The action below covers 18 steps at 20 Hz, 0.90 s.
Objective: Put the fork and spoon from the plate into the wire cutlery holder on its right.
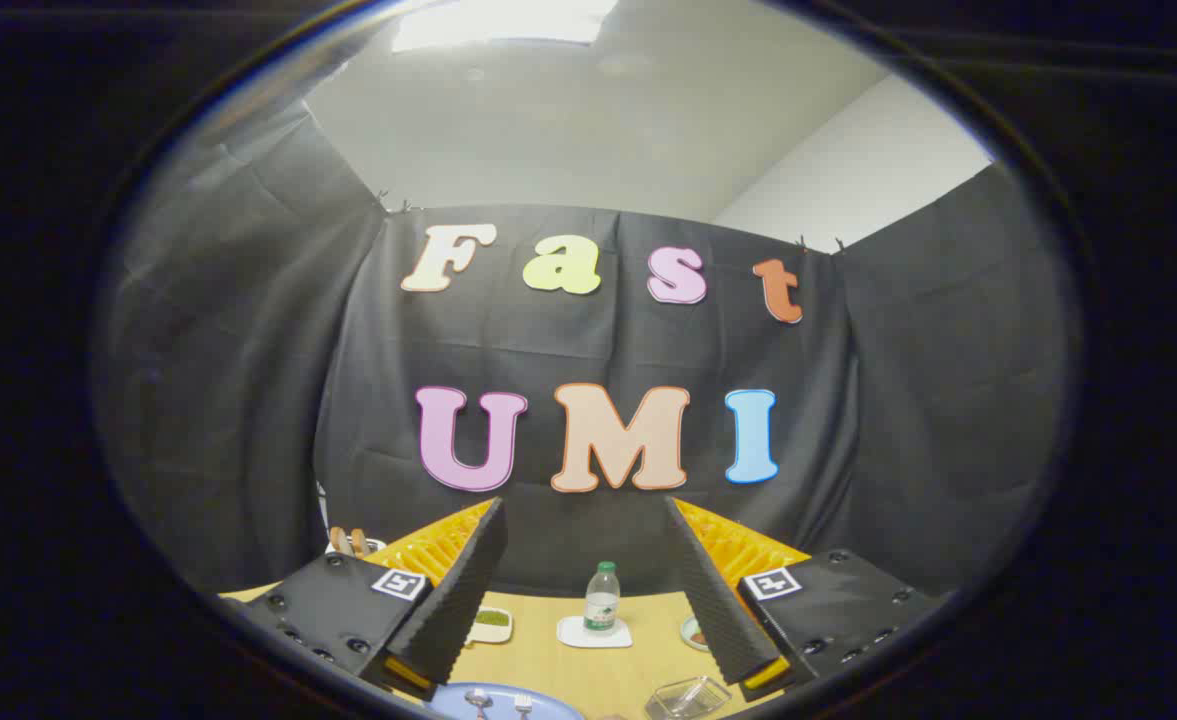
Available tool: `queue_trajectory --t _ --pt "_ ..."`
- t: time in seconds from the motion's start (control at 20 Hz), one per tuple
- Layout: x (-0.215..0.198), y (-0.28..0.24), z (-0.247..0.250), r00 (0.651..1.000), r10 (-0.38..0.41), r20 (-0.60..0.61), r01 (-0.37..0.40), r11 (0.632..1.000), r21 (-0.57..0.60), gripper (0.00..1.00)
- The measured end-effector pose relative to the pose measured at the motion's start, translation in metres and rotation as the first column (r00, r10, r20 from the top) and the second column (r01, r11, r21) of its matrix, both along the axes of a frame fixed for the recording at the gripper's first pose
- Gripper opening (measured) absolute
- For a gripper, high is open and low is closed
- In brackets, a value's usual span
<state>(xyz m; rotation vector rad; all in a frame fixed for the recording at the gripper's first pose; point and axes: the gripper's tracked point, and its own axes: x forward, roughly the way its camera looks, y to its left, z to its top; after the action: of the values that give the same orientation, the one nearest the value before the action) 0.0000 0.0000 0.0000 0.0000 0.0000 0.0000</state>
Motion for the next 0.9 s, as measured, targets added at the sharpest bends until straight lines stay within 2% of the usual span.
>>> queue_trajectory --t 0.35,0.9 --pt "0.010 0.003 0.007 1.000 0.005 0.002 -0.005 1.000 0.004 0.99" --pt "0.011 0.008 -0.020 0.997 0.028 -0.066 -0.026 0.999 0.031 0.99"
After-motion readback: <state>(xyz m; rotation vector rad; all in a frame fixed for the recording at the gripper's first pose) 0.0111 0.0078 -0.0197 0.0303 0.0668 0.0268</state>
